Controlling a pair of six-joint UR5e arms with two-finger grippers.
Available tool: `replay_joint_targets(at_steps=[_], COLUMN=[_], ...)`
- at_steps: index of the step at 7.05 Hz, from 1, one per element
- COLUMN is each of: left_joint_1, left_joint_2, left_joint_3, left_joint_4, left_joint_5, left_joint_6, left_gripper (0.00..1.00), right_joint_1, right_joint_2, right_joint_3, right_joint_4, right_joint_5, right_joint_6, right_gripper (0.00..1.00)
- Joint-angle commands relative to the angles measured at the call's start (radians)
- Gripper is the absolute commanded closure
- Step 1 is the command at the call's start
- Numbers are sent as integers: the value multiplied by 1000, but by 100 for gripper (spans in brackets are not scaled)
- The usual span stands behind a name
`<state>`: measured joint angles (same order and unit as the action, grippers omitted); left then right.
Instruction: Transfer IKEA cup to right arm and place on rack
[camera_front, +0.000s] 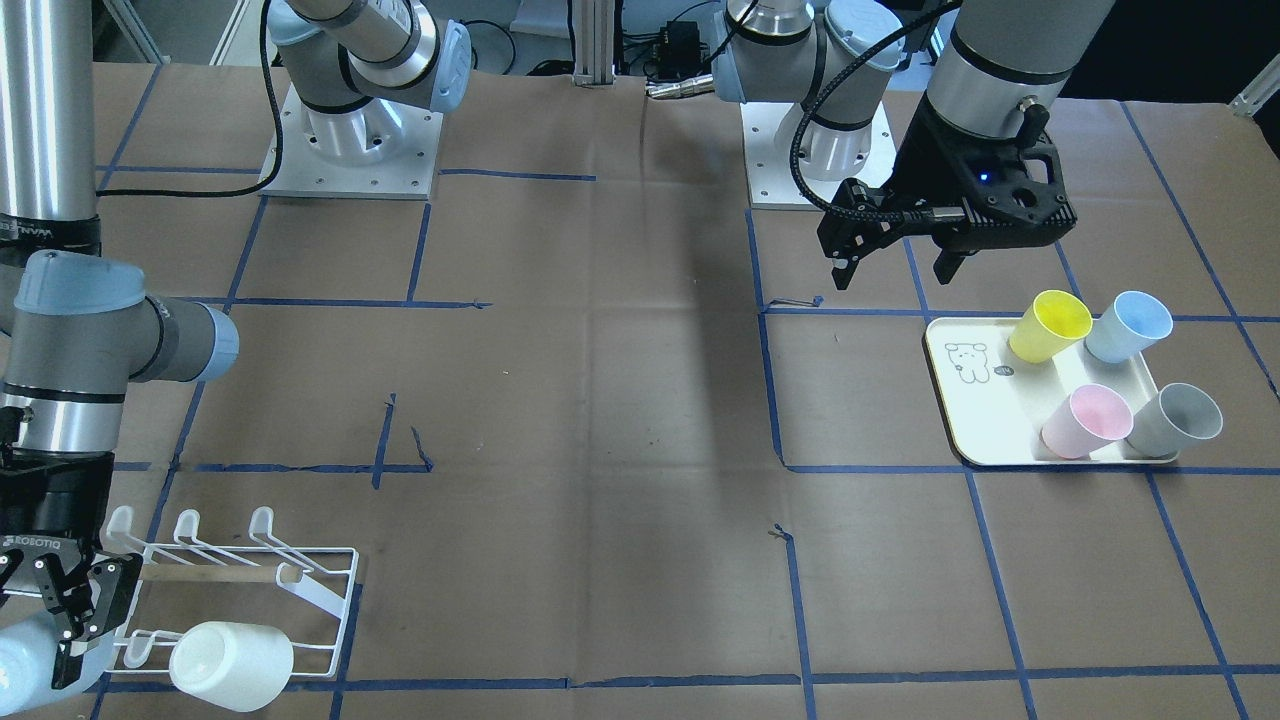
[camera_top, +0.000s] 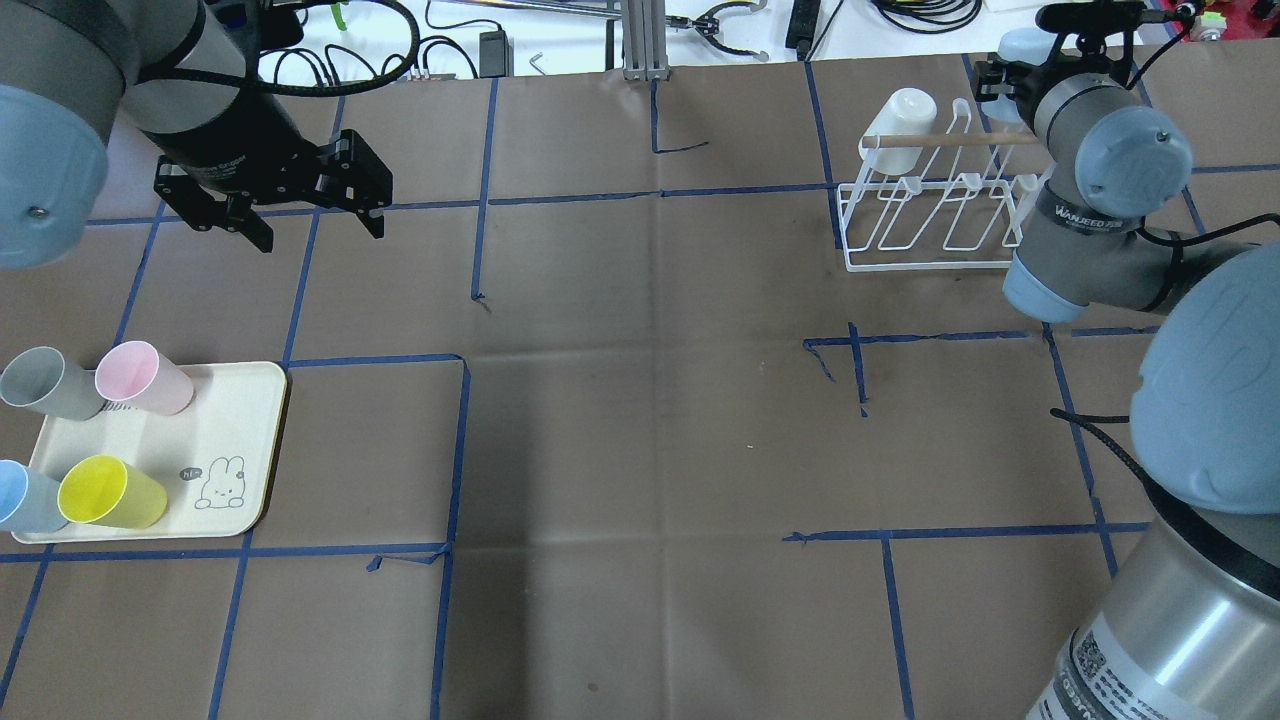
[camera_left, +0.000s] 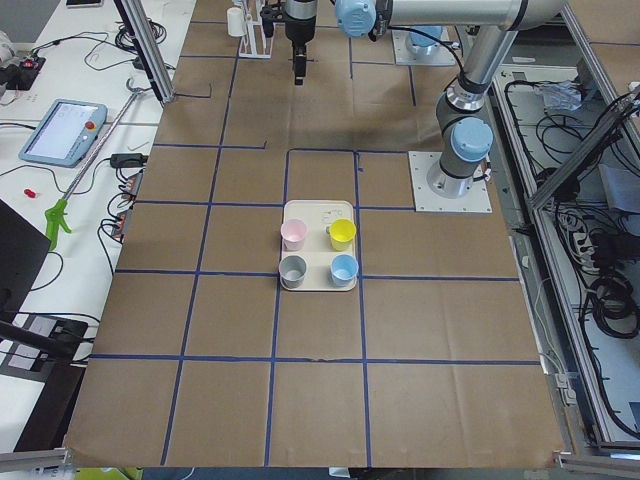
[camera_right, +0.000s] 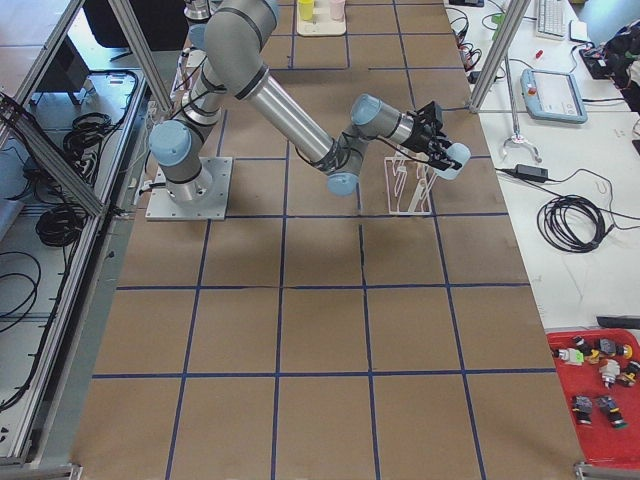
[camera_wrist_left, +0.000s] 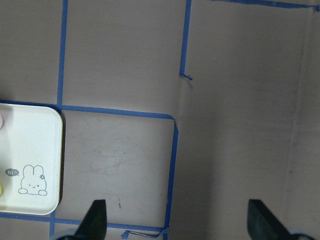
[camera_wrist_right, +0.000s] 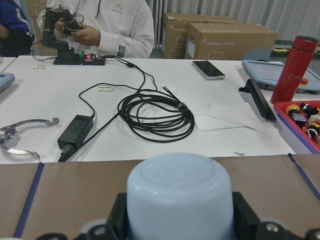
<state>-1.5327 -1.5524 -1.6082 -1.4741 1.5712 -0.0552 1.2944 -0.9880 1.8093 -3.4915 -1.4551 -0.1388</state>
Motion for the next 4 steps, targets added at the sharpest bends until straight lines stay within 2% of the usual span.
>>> replay_joint_targets(at_steps=[1, 4], left_joint_1=[-1, -10], left_joint_2=[0, 2], left_joint_3=[1, 1], left_joint_4=[1, 1], left_joint_5=[0, 1], left_joint_6=[0, 0], left_gripper=[1, 1], right_joint_1=[-1, -3], right_joint_2=[-11, -23], right_joint_3=[2, 2], right_joint_4=[3, 14], right_joint_5=[-7, -10], right_joint_6=[4, 5], right_gripper=[1, 0])
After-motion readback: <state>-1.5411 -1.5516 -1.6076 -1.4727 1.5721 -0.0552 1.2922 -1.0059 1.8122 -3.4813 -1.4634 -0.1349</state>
